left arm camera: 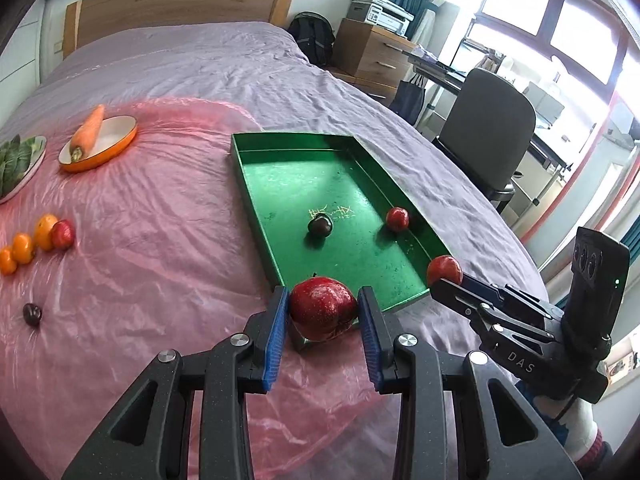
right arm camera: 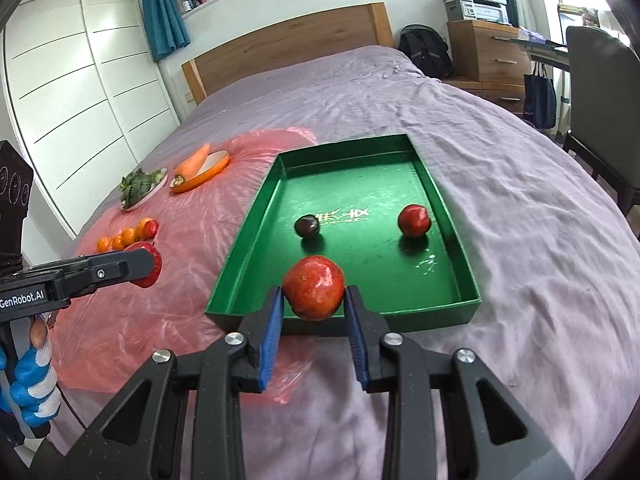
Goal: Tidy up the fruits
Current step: 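Carry both held red apples over the green tray, then lower the apples into the tray and open both grippers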
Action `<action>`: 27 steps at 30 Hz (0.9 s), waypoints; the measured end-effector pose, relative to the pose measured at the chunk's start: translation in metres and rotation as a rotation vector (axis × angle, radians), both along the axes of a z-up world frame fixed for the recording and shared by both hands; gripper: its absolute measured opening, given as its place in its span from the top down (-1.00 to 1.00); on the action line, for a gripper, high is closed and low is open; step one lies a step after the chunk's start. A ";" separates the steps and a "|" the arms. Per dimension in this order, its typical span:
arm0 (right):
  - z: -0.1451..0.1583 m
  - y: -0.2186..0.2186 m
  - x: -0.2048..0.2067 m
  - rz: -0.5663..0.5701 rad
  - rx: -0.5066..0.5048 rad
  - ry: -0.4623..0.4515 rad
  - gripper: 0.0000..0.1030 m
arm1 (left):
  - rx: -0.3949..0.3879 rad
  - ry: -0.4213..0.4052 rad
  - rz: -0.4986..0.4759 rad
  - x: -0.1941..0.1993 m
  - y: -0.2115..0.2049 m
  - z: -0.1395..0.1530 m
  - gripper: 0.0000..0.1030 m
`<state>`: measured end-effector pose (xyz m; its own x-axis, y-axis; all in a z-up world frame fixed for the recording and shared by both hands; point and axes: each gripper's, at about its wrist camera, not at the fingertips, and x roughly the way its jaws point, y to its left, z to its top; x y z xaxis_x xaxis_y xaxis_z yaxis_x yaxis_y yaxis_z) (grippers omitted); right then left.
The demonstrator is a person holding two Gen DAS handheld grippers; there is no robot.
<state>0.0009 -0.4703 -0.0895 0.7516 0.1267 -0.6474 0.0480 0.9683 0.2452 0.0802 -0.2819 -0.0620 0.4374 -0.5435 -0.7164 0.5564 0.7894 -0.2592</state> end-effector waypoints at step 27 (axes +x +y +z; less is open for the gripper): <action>-0.056 -0.030 0.076 -0.037 -0.137 0.106 -0.06 | 0.189 -0.058 -0.007 0.037 -0.081 -0.066 0.42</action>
